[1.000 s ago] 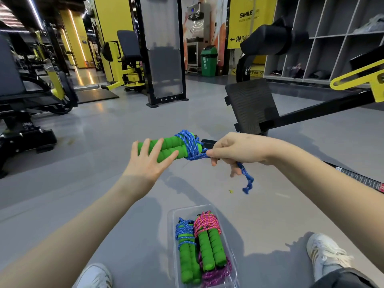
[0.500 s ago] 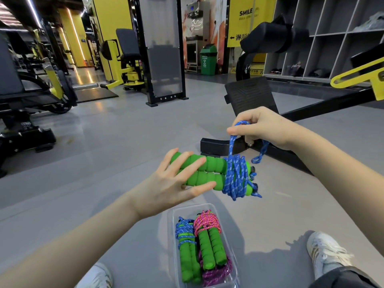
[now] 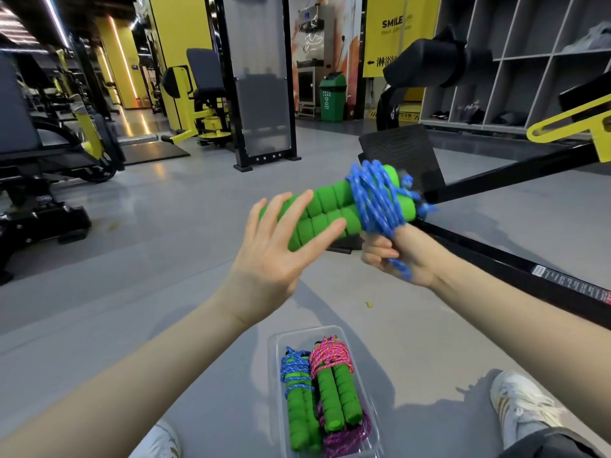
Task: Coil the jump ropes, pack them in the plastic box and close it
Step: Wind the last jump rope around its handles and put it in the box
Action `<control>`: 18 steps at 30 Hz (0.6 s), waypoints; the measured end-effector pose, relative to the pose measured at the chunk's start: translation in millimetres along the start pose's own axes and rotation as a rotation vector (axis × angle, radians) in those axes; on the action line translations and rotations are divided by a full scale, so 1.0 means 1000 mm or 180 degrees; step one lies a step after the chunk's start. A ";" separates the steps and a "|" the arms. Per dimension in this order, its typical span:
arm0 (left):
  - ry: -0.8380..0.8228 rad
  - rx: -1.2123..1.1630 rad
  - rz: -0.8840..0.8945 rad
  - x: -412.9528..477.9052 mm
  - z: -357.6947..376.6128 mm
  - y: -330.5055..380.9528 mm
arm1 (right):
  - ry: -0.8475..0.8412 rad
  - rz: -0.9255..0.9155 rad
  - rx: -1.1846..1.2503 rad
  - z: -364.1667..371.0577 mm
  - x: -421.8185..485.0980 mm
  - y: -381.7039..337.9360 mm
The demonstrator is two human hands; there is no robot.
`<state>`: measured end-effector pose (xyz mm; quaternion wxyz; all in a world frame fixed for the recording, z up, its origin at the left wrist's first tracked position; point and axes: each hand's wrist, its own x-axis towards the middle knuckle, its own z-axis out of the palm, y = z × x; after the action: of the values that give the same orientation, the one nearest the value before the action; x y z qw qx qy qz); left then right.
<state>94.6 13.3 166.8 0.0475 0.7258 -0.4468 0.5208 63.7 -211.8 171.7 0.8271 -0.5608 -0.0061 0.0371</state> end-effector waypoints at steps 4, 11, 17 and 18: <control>-0.0194 0.0141 -0.0289 -0.002 0.005 -0.012 | 0.0102 -0.0162 -0.0269 0.030 -0.004 0.007; -0.0436 0.0438 -0.0462 -0.014 0.018 -0.019 | 0.0749 -0.0496 -0.0723 0.053 -0.007 0.026; -0.0650 0.0563 -0.0560 -0.025 0.024 -0.025 | 0.1021 -0.1206 -0.0939 0.069 -0.017 0.034; -0.0671 0.0563 -0.0569 -0.026 0.024 -0.025 | 0.0937 -0.1251 -0.1016 0.071 -0.018 0.033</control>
<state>127.8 30.8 145.3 -0.0176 0.8147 -0.3353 0.4728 40.1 -134.7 168.0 0.7118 -0.6712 -0.0002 -0.2071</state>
